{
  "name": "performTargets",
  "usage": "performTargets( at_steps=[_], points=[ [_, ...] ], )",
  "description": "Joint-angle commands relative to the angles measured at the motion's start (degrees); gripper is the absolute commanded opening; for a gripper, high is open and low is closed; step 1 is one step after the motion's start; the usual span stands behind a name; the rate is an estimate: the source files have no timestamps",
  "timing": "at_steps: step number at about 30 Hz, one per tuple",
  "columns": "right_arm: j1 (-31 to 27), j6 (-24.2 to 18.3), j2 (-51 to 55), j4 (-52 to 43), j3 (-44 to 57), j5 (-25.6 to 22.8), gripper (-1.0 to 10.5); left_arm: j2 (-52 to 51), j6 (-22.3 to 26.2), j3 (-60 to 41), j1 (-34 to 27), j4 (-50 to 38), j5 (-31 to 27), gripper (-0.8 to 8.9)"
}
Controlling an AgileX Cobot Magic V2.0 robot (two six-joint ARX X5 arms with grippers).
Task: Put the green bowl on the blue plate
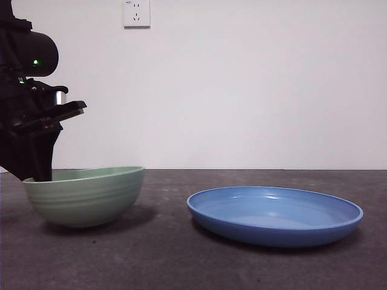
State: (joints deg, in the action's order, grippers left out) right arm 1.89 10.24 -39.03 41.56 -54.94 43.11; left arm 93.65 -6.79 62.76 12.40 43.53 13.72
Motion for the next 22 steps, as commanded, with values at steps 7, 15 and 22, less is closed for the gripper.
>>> performTargets(
  at_steps=[7, 15, 22],
  points=[
    [0.2, -0.6, -0.2, -0.3, -1.0, 0.0, 5.6, 1.2, -5.3, 8.4, 5.7, 4.2, -2.6, 0.16],
    [0.2, -0.6, -0.2, -0.3, -1.0, 0.0, 5.6, 6.2, -6.2, 20.1, 13.0, 8.0, -2.6, 0.16],
    [0.2, -0.6, -0.2, -0.3, -1.0, 0.0, 5.6, 16.9, -6.2, 33.6, 19.6, 12.6, -2.6, 0.15]
  ],
)
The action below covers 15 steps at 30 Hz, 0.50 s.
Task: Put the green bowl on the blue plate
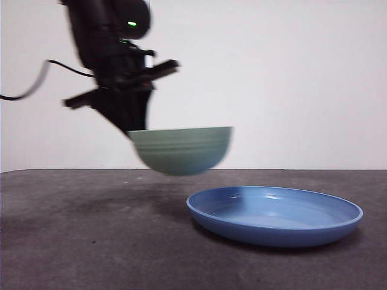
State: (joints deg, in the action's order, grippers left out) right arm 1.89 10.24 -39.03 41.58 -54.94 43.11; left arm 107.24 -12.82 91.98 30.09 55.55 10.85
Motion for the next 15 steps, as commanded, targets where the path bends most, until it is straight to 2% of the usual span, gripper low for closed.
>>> performTargets(
  at_steps=[1, 8, 15],
  points=[
    [0.2, -0.5, -0.2, -0.3, -1.0, 0.0, 5.6, 5.0, -0.2, 6.2, 3.1, 0.9, 0.2, 0.16],
    [0.2, -0.4, -0.2, 0.3, -1.0, 0.0, 5.6, 14.3, 0.1, 15.8, 9.0, 3.2, -1.0, 0.15],
    [0.2, -0.4, -0.2, 0.5, -1.0, 0.0, 5.6, 17.8, 0.6, 17.9, 13.0, 1.9, -3.1, 0.15]
  ],
)
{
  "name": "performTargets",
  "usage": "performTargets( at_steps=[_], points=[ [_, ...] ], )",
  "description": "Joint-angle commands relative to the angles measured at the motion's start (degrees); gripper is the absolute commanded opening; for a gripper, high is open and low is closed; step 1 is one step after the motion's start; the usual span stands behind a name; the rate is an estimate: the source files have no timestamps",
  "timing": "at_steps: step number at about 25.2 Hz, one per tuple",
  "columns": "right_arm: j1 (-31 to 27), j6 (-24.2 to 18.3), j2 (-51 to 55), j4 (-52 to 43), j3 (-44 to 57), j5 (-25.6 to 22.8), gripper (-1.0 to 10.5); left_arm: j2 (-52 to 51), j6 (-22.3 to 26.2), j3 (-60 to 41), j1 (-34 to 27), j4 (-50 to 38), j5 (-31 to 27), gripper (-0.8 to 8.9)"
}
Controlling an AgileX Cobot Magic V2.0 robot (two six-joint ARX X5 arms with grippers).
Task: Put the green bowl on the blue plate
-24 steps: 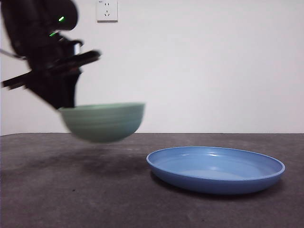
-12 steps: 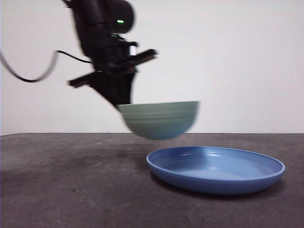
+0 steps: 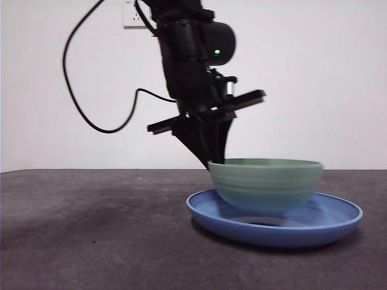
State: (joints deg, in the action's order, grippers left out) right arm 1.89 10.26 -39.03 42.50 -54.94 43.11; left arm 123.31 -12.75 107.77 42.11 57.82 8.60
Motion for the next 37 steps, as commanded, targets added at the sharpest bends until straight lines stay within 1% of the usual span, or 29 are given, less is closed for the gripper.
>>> performTargets(
  at_steps=[1, 4, 8, 16, 20, 22, 27, 28, 32, 34, 36, 37],
  points=[
    [0.2, -0.5, -0.2, -0.4, -1.0, 0.0, 5.6, 2.1, 0.7, 2.1, 1.4, -0.4, -1.3, 0.15],
    [0.1, -0.5, -0.2, -0.3, -1.0, 0.0, 5.6, 2.4, 1.4, 2.1, 2.0, -0.4, -1.7, 0.15],
    [0.1, -0.5, -0.2, 0.0, -1.0, 0.0, 5.6, 2.4, 1.6, 2.1, 2.2, -0.9, -4.2, 0.15],
    [0.1, -0.5, -0.2, 0.4, -1.0, 0.0, 5.6, 2.4, 1.8, 2.1, 2.0, -0.4, -4.3, 0.19],
    [0.1, -0.5, -0.2, 0.5, -1.0, 0.0, 5.6, 2.4, 2.0, 2.1, 2.1, -0.5, -4.3, 0.36],
    [0.1, -0.5, -0.2, 0.8, -1.0, 0.0, 5.6, 2.4, 2.0, 2.1, 2.1, -0.6, -4.3, 0.83],
    [0.1, -0.5, -0.2, 1.1, -1.0, 0.0, 5.6, 2.4, 1.9, 2.4, 1.9, -2.2, -4.3, 3.21],
    [0.2, -0.5, -0.2, 1.1, -1.0, 0.0, 5.6, 2.3, 1.9, 2.6, 1.9, -2.2, -4.2, 3.54],
    [0.1, -0.5, -0.2, 1.2, -1.0, 0.0, 5.6, 1.5, 2.1, 3.5, 1.9, -1.4, -3.9, 4.65],
    [0.2, -0.5, -0.2, 1.3, -1.0, 0.0, 5.6, 0.3, 2.9, 3.6, 1.9, -0.2, -2.9, 5.34],
    [0.1, -0.5, -0.2, 1.3, -1.0, 0.0, 5.6, -1.2, 3.5, 3.6, 1.8, 1.8, -2.6, 5.73],
    [0.1, -0.5, -0.2, 1.3, -1.0, 0.0, 5.6, -1.9, 3.8, 3.6, 1.8, 2.7, -2.6, 5.72]
  ],
)
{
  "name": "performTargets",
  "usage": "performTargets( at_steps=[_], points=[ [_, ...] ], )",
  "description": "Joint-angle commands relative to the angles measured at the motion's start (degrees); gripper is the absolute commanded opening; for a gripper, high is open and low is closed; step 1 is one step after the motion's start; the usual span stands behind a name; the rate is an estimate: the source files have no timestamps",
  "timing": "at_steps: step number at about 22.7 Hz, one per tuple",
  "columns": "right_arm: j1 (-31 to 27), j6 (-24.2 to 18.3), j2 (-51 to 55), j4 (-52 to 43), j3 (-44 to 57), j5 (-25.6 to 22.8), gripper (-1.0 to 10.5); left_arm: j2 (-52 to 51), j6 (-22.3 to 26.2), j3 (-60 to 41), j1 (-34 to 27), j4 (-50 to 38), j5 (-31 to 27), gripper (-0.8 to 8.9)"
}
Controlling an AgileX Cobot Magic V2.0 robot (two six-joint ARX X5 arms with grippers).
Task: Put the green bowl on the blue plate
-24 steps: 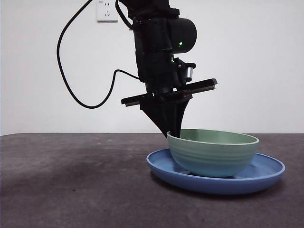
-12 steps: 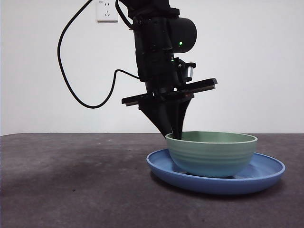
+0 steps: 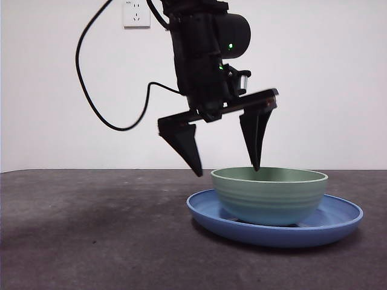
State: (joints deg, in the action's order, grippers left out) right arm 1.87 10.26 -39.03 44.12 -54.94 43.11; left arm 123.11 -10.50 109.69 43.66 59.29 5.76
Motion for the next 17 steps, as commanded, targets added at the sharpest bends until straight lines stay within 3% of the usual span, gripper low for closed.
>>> performTargets(
  at_steps=[1, 9, 17],
  points=[
    [0.2, -0.5, -0.2, -0.3, -1.0, 0.0, 5.6, -3.0, 2.5, 1.6, 0.2, 2.7, 0.2, 5.72],
    [0.2, -0.7, -0.2, 1.5, -1.0, 0.0, 5.6, -18.1, 8.2, 1.6, -0.4, 16.4, 0.2, 5.72],
    [0.2, -0.7, -0.2, 3.3, -1.0, 0.0, 5.6, -39.9, 9.1, -5.0, 0.3, 15.0, 0.5, 5.71]
  ],
)
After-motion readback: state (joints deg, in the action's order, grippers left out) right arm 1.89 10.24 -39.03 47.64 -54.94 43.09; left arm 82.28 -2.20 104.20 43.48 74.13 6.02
